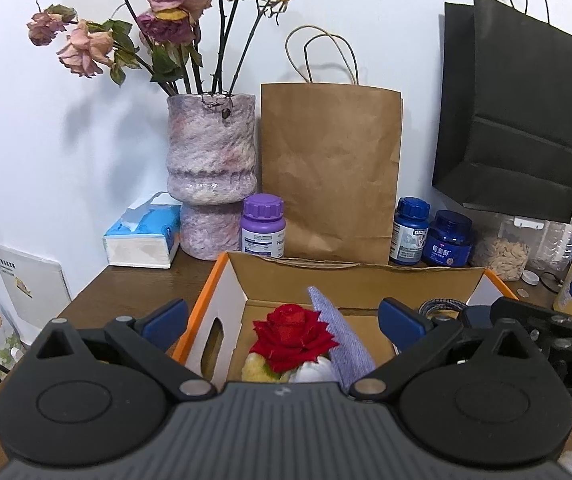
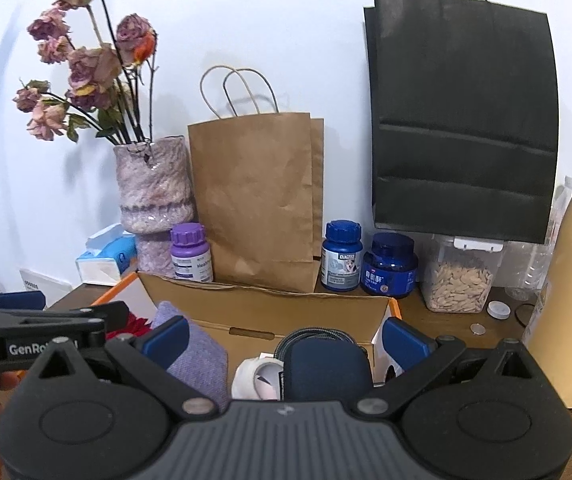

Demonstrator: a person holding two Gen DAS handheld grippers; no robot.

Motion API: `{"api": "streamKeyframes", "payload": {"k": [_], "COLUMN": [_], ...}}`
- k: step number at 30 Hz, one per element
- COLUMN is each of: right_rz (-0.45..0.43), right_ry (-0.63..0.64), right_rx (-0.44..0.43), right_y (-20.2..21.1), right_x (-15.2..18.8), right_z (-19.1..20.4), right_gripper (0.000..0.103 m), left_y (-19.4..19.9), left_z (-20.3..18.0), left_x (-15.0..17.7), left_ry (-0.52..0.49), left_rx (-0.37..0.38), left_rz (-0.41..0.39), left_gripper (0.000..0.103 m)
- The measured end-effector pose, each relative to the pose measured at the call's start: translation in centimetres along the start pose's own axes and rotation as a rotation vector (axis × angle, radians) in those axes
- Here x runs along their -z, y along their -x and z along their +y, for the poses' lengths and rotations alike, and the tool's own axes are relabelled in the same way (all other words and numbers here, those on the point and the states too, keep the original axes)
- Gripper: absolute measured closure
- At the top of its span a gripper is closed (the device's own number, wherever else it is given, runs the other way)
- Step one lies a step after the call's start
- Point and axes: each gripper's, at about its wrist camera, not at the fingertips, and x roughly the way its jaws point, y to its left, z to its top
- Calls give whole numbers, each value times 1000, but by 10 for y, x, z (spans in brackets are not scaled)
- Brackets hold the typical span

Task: Flip cup upright
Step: 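Release the rose into the box with the left tool while the right tool releases the case, then withdraw both tools from the red box toward the white cloth and plastic bag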

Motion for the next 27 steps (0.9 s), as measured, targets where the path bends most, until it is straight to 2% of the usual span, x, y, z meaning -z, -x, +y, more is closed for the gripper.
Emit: {"api": "streamKeyframes", "payload": {"k": [27], "right_rz": [-13], "right_ry": [26], "right_rx": [-12], "right_y": [76], "right_x": [42], "right_z": [9], "right_gripper": [0], "left_y": [73], "left_z": [12], "left_x": [38], "left_ry": [-12], "left_rx": [19], "left_rz": [5], "left_gripper": [0]}}
